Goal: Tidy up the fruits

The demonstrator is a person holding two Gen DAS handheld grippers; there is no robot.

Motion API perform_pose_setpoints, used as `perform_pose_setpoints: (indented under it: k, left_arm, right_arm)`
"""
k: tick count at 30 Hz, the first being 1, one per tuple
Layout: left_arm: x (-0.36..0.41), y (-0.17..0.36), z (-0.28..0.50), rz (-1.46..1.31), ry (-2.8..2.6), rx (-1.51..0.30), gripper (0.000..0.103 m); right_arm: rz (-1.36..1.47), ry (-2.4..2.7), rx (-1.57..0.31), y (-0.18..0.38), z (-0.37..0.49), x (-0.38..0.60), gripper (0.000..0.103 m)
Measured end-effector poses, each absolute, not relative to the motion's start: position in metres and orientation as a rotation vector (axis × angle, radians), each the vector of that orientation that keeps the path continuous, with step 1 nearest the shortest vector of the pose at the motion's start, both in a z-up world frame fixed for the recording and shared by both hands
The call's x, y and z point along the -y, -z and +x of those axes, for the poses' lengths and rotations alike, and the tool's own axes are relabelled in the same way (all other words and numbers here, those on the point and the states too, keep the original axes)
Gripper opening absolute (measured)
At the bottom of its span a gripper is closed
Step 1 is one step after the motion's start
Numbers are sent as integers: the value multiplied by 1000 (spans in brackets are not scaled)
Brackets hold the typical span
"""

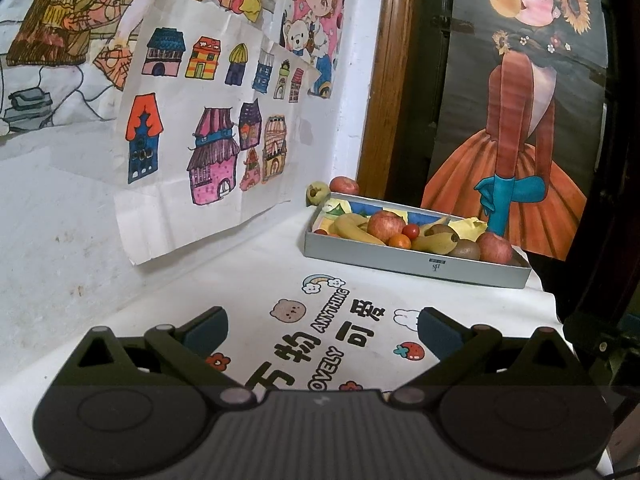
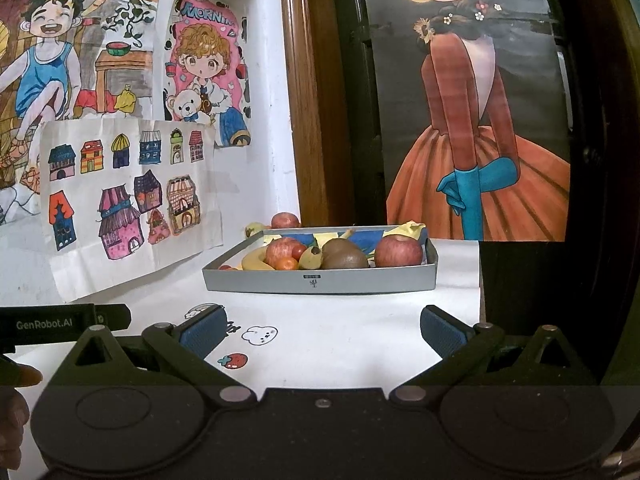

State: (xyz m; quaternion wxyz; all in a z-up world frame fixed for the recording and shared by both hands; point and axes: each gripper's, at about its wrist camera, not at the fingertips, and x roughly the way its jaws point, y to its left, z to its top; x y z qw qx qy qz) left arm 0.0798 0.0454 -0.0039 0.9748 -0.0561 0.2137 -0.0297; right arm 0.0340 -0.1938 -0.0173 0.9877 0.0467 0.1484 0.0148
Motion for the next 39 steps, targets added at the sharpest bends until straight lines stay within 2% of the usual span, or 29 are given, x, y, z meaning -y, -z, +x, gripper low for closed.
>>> perform_pose_setpoints:
  k: [39]
  left_arm:
    - [-46, 8, 81, -112, 85, -460, 103]
  right_arm:
    - [66, -44, -281, 11, 38, 191, 102]
